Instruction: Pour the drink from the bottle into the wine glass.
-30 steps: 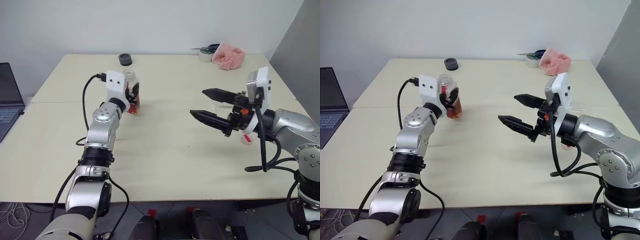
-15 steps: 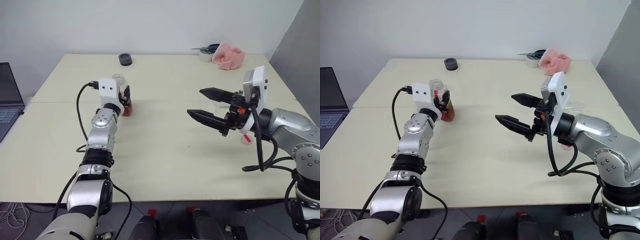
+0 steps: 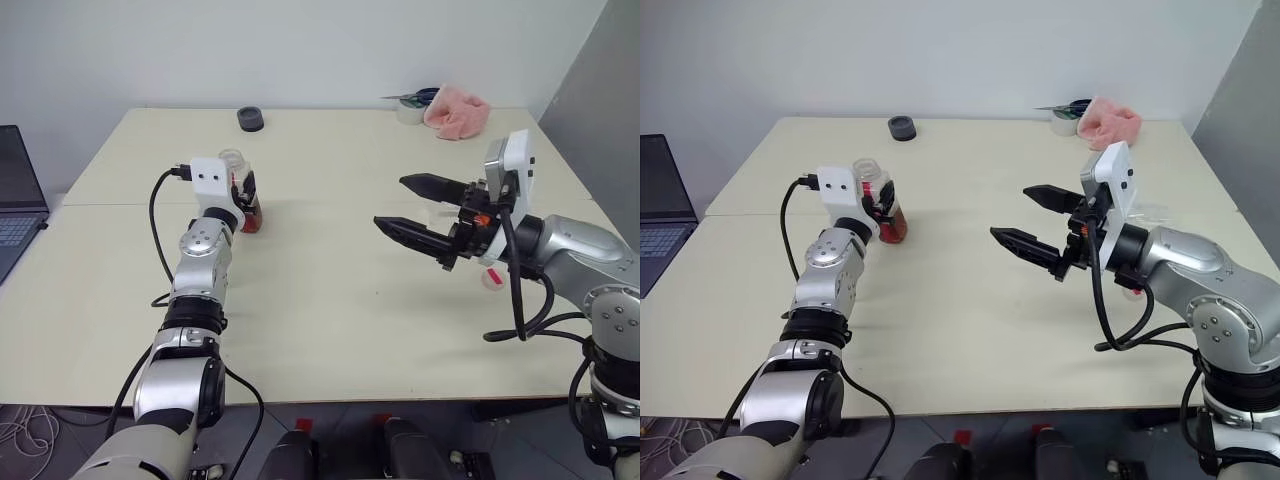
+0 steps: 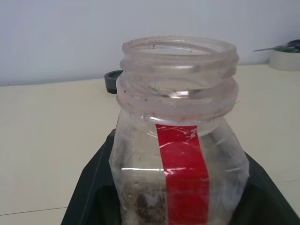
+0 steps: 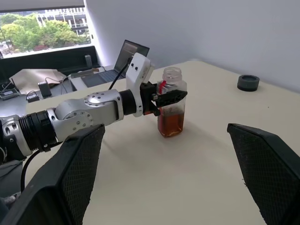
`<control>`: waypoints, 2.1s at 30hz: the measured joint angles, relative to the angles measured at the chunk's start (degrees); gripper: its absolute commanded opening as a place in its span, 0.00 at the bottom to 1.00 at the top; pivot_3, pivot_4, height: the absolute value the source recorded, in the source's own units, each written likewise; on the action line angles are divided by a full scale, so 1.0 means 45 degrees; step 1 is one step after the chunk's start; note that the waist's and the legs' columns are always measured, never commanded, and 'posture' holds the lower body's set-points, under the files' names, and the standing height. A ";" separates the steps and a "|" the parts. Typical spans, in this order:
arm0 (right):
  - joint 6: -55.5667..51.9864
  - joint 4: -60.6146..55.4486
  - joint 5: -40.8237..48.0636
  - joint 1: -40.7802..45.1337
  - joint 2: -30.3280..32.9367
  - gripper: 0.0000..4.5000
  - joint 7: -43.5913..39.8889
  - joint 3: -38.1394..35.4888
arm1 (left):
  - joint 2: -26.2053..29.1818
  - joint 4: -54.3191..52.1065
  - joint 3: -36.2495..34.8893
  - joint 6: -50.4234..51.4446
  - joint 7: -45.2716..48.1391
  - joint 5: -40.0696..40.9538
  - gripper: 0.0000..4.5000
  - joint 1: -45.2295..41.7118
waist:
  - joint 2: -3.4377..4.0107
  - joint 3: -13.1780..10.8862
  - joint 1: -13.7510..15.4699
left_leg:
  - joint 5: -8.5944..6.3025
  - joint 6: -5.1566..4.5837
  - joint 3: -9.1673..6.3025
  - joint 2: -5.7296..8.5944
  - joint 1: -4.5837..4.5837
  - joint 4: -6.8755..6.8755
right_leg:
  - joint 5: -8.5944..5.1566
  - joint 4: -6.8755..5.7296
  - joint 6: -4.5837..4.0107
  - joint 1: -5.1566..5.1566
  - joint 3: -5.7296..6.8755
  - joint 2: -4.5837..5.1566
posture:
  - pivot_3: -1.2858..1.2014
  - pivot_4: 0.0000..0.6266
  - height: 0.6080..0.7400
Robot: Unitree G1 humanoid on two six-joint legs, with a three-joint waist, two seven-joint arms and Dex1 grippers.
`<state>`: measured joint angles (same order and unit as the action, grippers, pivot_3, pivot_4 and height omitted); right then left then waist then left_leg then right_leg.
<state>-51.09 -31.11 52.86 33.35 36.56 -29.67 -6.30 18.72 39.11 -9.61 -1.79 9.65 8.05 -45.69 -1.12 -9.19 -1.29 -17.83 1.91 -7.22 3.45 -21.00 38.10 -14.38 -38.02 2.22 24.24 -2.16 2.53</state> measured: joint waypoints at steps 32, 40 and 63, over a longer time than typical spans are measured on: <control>0.0056 -0.0040 0.0002 -0.0827 -0.0525 1.00 0.0987 0.0084 | -0.0846 -0.4164 -0.0415 0.2888 0.0211 0.0244 0.99 0.2741 | -0.0002 0.0003 -0.0031 | 0.0000 0.0000 0.0000 -0.0004 0.0004 0.0000 | 0.0000 -0.0008 0.0000 -0.0001 -0.0014 0.0000 | 0.52 0.24 1.00; 0.0078 -0.0668 0.0033 -0.2253 -0.1062 1.00 0.2007 -0.0330 | -0.1158 -0.8772 -0.0200 0.4828 -0.0519 0.0182 0.99 0.5486 | -0.0005 0.0008 -0.0002 | 0.0000 0.0000 -0.0001 -0.0005 0.0008 0.0000 | 0.0000 -0.0004 0.0000 -0.0010 -0.0030 0.0002 | 0.52 0.24 1.00; 0.1588 0.5383 -0.1078 -0.0659 -0.8157 1.00 1.1057 -0.5600 | 0.1882 -1.4847 0.2287 0.8272 0.6127 0.4554 0.99 0.6098 | 0.0037 0.0020 -0.0113 | 0.0001 -0.0001 0.0038 -0.0029 0.0044 -0.0012 | 0.0004 -0.0027 -0.0009 -0.0016 -0.0032 -0.0066 | 0.52 0.24 1.00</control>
<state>-43.94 -6.88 48.01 30.39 -0.14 20.09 -31.50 27.19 -27.70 0.68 35.43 37.23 28.54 -18.24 -0.95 -9.10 -1.80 -17.83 1.91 -7.05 3.32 -20.80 38.05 -14.36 -38.14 2.17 24.17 -2.31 2.24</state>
